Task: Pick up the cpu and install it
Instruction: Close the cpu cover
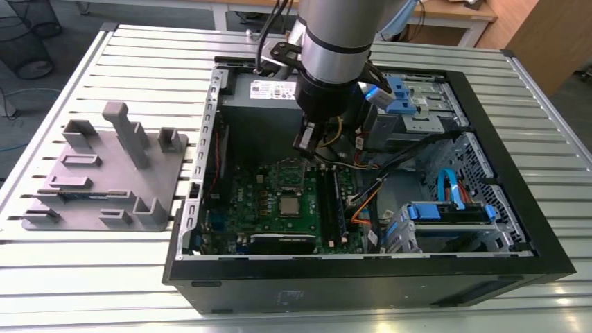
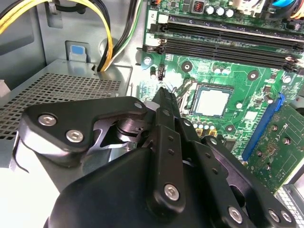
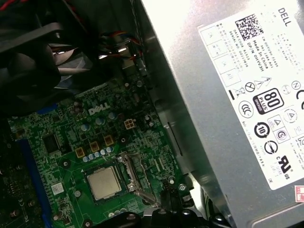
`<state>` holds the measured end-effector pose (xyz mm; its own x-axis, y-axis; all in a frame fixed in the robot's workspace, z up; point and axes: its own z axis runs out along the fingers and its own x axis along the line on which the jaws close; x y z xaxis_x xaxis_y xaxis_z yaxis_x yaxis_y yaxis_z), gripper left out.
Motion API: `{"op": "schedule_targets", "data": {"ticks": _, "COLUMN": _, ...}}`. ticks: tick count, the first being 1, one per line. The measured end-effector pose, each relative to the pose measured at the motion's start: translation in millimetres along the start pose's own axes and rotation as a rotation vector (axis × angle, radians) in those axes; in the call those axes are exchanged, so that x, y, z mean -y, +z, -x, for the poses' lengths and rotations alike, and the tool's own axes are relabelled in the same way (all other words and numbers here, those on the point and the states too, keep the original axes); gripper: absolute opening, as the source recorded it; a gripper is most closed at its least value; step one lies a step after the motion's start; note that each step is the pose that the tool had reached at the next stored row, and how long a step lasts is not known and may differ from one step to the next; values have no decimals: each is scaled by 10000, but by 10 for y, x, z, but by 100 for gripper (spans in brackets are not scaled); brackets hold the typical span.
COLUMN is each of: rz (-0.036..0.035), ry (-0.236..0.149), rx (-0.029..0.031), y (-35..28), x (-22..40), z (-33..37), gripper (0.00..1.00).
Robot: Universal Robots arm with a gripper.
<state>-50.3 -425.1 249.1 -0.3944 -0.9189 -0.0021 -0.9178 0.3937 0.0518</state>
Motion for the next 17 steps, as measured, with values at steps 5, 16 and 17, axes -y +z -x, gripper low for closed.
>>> {"op": "schedule_targets", "data": {"ticks": 5, "rz": 31, "ry": -3, "rx": 72, "y": 0, "x": 4, "z": 2, "gripper": 11}}
{"op": "schedule_targets", "data": {"ticks": 16, "rz": 43, "ry": -12, "rx": 100, "y": -1, "x": 20, "z": -31, "gripper": 11}}
{"op": "schedule_targets", "data": {"ticks": 17, "rz": 42, "ry": -16, "rx": 101, "y": -1, "x": 24, "z": -41, "gripper": 11}}
